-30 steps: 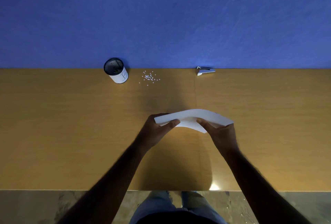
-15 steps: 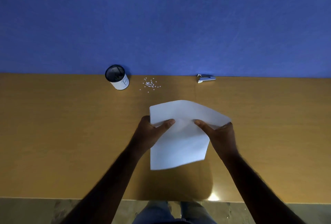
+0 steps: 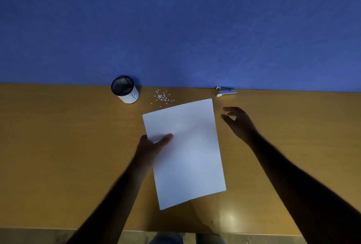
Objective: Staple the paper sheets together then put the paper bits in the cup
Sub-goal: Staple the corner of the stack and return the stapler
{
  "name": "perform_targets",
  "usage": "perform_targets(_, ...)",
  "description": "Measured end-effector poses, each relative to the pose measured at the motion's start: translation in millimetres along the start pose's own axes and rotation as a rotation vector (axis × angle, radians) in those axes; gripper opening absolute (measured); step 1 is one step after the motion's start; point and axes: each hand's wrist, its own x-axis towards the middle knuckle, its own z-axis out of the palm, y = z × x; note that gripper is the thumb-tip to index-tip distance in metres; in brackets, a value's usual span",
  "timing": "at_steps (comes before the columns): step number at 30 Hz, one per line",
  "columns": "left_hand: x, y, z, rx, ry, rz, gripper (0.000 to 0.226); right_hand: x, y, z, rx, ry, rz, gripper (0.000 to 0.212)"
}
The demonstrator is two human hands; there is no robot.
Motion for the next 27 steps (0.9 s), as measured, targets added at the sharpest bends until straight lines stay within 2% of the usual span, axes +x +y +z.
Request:
perform_targets(3,2,-3,2,-0.005,-0.003,-0.029,0.036,28,7,-5,-0.296,-0.046,-0.044,0.053)
perform_targets(6,5,0,6,-0.005,-0.009,-0.038,0.025,57,5,-8,-0.444,-0.062,-0.048,0.06)
perform_targets(10,14,2,11,0.036,0.001,-0.012,0.033,84,-3,-8,-0.532,-0.01,-0.123,0.059)
perform_targets(15,20,1,15,0.078,-0.034,0.002,0.024,103,-10,-6,-0.651,0.059,-0.173,0.051)
perform_targets(21,23,-5,11,0.093,-0.008,0.017,0.044,112,-9,0,-0.779,0.052,-0.172,0.053)
perform_targets(27,21,-4,6,0.102,-0.02,-0.001,0.027,108,-4,8,-0.825,0.049,-0.152,0.044)
